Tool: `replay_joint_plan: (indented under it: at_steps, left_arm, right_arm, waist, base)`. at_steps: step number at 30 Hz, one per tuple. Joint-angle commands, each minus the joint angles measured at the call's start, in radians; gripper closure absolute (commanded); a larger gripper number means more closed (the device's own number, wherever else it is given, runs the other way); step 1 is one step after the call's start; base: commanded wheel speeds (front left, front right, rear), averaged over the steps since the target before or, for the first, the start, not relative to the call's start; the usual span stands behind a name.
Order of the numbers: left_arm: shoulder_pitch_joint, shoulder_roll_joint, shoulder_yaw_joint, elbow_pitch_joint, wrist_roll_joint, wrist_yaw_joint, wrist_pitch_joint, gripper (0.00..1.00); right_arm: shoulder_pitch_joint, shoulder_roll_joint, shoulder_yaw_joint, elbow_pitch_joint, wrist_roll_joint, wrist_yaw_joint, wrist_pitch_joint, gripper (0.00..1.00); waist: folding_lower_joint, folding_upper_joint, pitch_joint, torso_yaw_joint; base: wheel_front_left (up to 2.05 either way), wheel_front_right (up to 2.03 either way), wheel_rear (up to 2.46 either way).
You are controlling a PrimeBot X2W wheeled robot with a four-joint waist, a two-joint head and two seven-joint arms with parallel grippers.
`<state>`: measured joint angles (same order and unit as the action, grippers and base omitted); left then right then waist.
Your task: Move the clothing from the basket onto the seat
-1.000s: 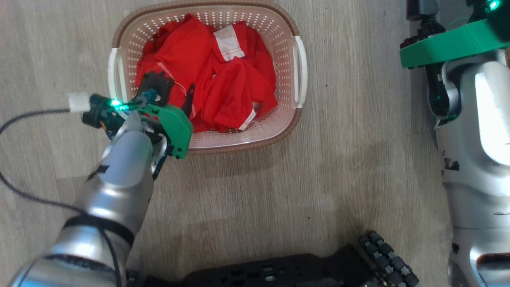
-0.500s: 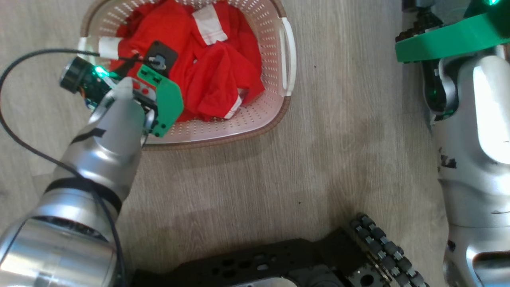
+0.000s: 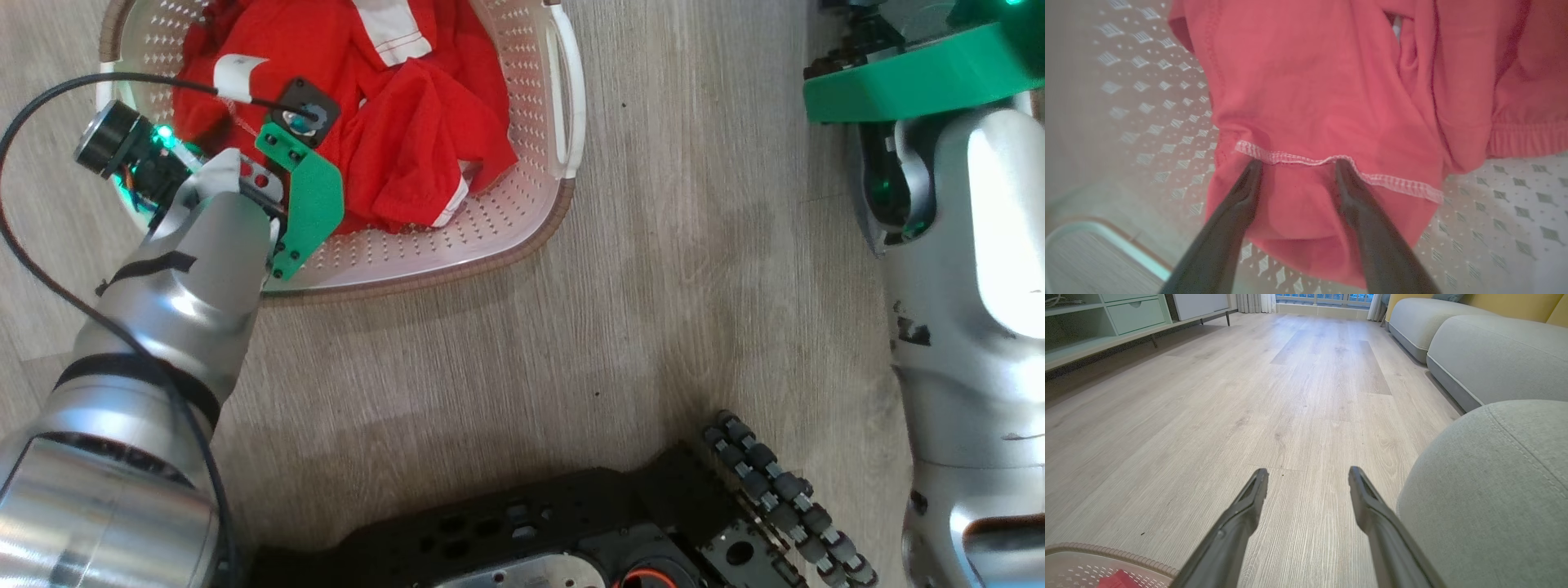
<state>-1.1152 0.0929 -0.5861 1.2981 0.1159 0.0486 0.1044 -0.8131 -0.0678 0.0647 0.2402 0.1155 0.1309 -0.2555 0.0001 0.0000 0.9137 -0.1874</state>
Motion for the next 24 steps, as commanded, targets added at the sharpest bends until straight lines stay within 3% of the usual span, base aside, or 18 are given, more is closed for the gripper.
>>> replay_joint_plan:
  at_steps: [1,8,18,24]
  left_arm:
    - [0.001,0.019,0.003,-0.009,0.007,0.007,0.001,1.00]
    - [0.026,0.003,0.008,-0.008,-0.025,0.003,-0.019,1.00]
    - [0.096,-0.021,0.064,-0.009,-0.134,-0.059,-0.236,1.00]
    - [0.115,-0.033,0.092,-0.009,-0.195,-0.098,-0.312,1.00]
  right_arm:
    - [-0.001,0.017,0.011,-0.039,0.010,0.000,-0.006,0.00]
    - [-0.007,0.017,0.014,-0.040,0.020,0.000,-0.006,0.00]
    - [0.026,0.005,0.016,-0.008,0.013,0.000,-0.006,0.00]
    - [0.070,-0.009,0.028,0.029,0.019,0.000,-0.006,0.00]
  waist:
    - [-0.0001,0.0000,-0.002,0.000]
    - [-0.0001,0.0000,-0.040,0.009]
    - [-0.0001,0.0000,-0.195,0.060]
    - [-0.0001,0.0000,-0.313,0.090]
  base:
    - [0.00,0.00,0.00]
    - [0.00,0.00,0.00]
    - [0.00,0.00,0.00]
    - [0.00,0.00,0.00]
